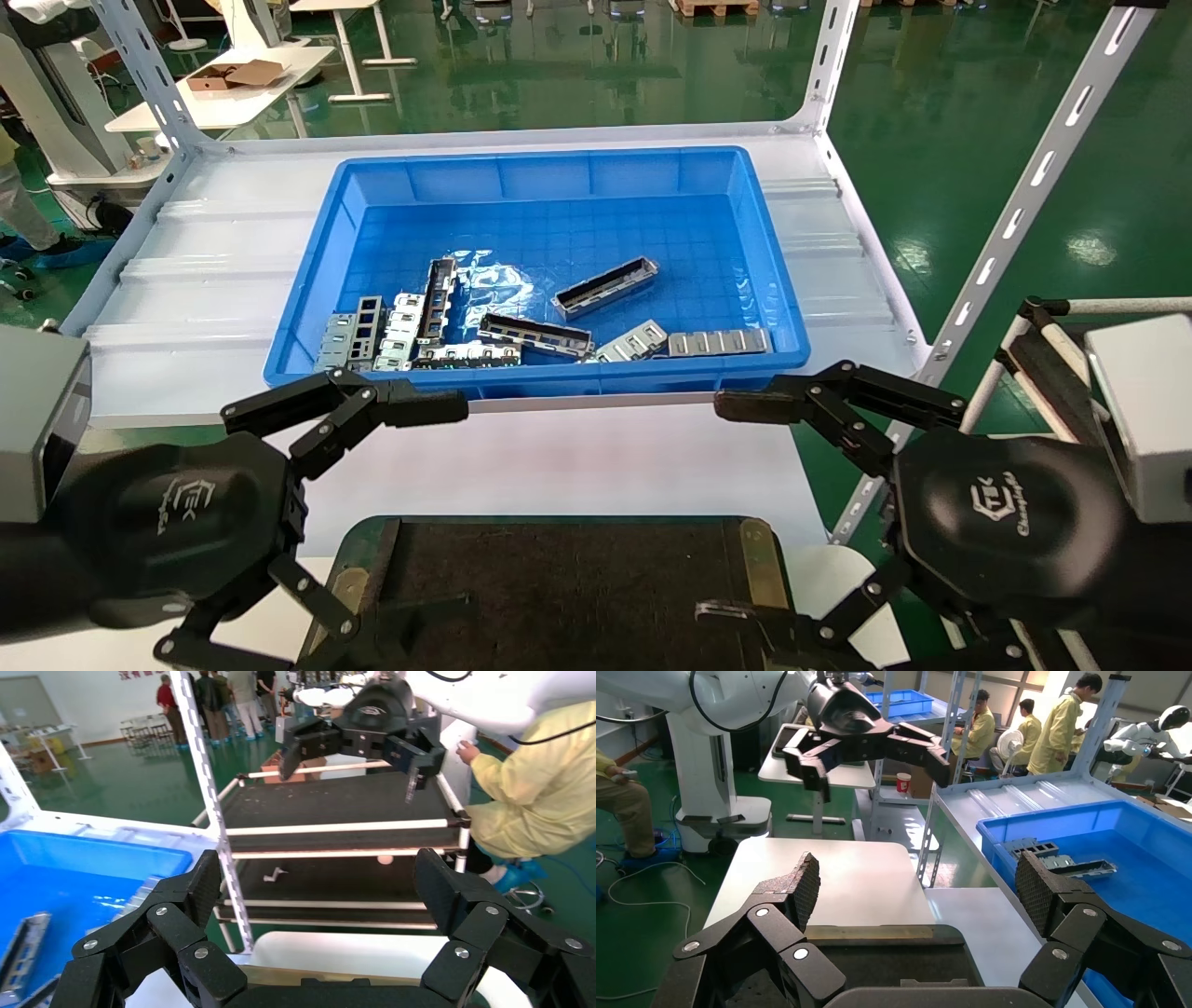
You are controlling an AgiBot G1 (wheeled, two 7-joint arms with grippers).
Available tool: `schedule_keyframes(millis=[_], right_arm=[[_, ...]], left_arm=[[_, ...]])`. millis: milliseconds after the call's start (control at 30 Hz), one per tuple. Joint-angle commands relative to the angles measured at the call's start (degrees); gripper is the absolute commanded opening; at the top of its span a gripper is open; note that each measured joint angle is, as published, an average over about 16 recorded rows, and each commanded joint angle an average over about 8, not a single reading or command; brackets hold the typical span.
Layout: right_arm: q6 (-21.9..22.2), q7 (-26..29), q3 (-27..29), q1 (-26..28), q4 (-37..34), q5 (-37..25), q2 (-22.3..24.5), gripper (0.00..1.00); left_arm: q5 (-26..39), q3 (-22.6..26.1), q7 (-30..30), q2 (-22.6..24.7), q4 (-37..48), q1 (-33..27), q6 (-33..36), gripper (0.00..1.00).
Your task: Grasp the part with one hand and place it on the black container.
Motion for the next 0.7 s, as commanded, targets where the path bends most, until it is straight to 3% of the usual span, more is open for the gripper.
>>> schedule_keyframes(millis=[33,367,700], right_arm=[[0.00,0.00,-0.01,0.00,-0.01,0.00,0.00,1.00],[0.00,-0.02,-0.03,0.01,-0.01,0.02,0.01,1.00],[0.01,-0.03,-0.05,0.02,-0.01,0.03,0.02,1.00]], left_arm=[[0.22,-0.02,0.12,0.12,0.12,-0.10,-0.37,1.00],[5.93,1.66,0.96,3.38,1.98,-2.89,-5.72,1.00],[14.97,5.94,-0.59,9.59,5.37,-7.95,-12.57,1.00]])
